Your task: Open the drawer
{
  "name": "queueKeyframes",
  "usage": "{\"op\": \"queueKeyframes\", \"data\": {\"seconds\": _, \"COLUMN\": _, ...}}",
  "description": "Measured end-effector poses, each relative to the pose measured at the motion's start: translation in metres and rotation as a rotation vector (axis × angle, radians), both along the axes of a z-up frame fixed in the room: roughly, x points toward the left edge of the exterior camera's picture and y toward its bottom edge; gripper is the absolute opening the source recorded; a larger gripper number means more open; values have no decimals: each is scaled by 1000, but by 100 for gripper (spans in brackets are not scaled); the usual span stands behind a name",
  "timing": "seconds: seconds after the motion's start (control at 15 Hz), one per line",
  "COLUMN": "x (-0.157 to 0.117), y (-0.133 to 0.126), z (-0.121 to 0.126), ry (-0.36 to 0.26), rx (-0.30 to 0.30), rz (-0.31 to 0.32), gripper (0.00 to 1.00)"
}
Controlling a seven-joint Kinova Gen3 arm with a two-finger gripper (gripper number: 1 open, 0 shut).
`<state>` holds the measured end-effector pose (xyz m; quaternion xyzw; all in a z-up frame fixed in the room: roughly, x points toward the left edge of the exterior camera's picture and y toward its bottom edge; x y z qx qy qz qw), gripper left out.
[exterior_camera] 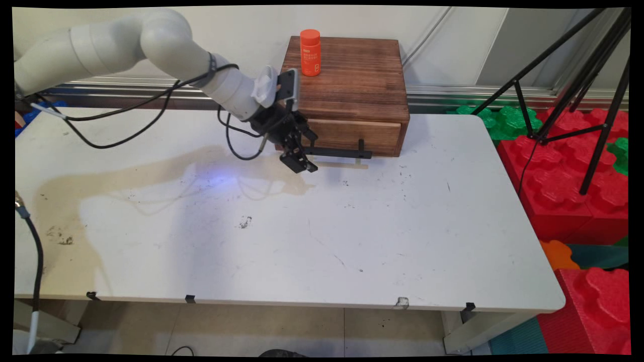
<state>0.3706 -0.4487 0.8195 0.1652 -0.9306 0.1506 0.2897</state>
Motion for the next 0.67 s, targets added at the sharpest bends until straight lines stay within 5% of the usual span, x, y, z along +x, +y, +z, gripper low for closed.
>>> {"op": "queueKeyframes", "data": {"seconds": 0.67, "x": -26, "y": -15, "z": -19, "ry": -37, "rx": -18, "rz": -43, "gripper": 100}}
